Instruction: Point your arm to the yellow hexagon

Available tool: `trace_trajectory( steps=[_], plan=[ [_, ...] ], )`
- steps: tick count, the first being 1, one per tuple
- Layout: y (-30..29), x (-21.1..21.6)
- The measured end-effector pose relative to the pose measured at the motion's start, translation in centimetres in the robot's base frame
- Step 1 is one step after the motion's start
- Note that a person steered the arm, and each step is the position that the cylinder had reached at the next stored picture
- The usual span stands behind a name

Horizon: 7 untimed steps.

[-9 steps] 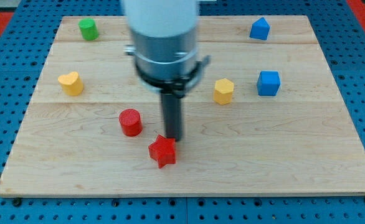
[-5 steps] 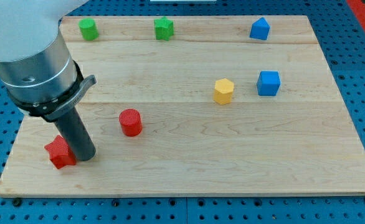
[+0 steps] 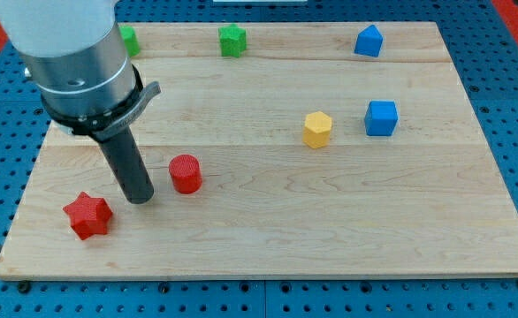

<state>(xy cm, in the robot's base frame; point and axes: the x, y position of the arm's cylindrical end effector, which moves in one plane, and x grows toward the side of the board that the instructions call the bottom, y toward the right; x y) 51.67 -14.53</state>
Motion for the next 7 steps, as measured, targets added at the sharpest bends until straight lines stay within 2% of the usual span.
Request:
trace_trajectory(
  steps=[2,3,4,5,6,7],
  plan=[
    [0.0,-3.4],
    [3.2,-5.7],
    [11.1,-8.0],
    [14.3,-12.5],
    [20.7,-13.2],
    [22.2,-12.7]
  ],
)
